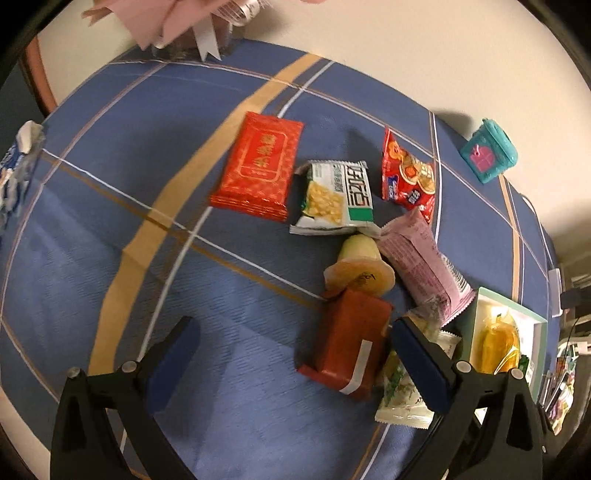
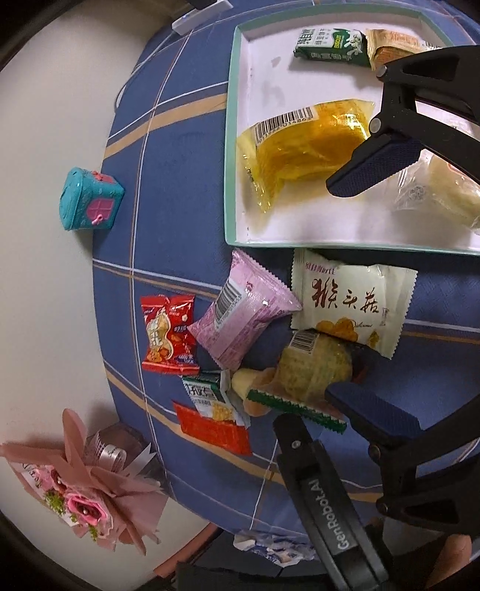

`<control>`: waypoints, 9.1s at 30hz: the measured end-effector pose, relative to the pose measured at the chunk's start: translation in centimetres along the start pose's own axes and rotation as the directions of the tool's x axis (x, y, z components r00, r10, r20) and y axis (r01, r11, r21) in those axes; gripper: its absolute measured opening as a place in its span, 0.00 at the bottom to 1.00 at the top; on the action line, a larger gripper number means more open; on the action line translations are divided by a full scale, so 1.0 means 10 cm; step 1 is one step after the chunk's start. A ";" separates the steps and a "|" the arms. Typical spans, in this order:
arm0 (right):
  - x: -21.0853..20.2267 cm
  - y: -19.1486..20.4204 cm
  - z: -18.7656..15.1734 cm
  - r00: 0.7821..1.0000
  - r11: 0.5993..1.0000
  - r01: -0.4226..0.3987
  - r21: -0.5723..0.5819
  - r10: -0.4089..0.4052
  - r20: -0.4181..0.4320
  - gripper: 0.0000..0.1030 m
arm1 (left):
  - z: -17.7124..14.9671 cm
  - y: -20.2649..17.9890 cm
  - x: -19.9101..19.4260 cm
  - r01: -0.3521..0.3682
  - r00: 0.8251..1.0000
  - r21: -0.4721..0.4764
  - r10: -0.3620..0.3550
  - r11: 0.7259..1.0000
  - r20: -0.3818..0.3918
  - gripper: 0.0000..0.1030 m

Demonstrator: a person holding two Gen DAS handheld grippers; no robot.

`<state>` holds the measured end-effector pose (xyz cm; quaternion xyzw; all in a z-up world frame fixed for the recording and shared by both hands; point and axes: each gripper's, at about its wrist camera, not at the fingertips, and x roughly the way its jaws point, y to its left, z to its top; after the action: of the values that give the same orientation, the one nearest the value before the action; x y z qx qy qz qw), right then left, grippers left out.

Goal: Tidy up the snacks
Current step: 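Grasp the red rectangular pack with the left tool while the right grasps the round biscuit bag, then carry both packs over the tray and open both tools to release, then withdraw both tools from the tray back toward the snack pile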

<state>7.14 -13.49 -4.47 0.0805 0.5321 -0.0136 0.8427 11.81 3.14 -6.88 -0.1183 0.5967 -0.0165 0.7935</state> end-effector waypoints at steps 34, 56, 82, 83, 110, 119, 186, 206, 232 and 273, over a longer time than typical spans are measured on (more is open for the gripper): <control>-0.07 0.16 0.03 0.998 0.998 -0.051 -0.024 0.052 0.026 0.89 | 0.04 0.30 0.04 0.064 0.997 -0.067 -0.067 0.996 -0.049 0.48; 0.31 0.69 0.12 0.996 0.989 -0.089 -0.115 0.086 -0.029 0.85 | 0.27 1.07 -0.10 0.001 0.999 -0.151 -0.006 0.989 -0.031 0.50; 0.70 0.90 -0.04 0.999 0.977 0.027 -0.213 -0.036 -0.039 0.73 | 0.15 0.62 0.12 -0.125 0.992 -0.079 0.123 0.989 -0.030 0.54; 0.70 0.90 -0.04 0.999 0.977 0.027 -0.212 -0.036 -0.038 0.72 | 0.15 0.62 0.12 -0.131 0.991 -0.081 0.129 0.988 -0.030 0.53; -0.12 0.48 0.32 0.996 0.994 -0.084 -0.070 0.087 0.037 0.55 | 0.10 0.62 -0.75 -0.046 0.987 -0.196 0.074 0.980 0.140 0.41; -0.45 0.13 0.40 0.996 0.997 -0.068 -0.029 0.069 0.062 0.55 | 0.06 0.19 -0.93 -0.011 0.980 -0.149 0.040 0.989 0.196 0.41; -0.43 -2.24 0.09 0.985 0.940 0.157 0.303 -0.128 -0.114 0.59 | -1.01 -2.66 -0.17 0.078 0.996 0.425 -0.057 0.902 -0.061 0.45; -0.92 -2.22 0.24 0.985 0.937 0.170 0.304 -0.170 -0.027 0.62 | -0.83 -2.55 -0.50 0.077 0.996 0.404 -0.086 0.911 0.004 0.47; -0.67 -1.64 0.28 0.982 0.967 0.188 0.170 -0.180 -0.063 0.74 | -0.24 -1.34 -0.62 -0.075 0.990 0.093 0.062 0.993 0.130 0.80; -0.14 0.00 0.30 0.988 0.988 0.129 -0.090 -0.136 -0.076 1.00 | 0.19 0.48 -0.83 -0.222 0.959 -0.109 0.237 0.969 0.156 0.97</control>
<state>9.18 -14.05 -1.95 0.0096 0.5705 -0.0439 0.8201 10.65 9.49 0.43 -0.0849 0.5376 0.1127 0.8313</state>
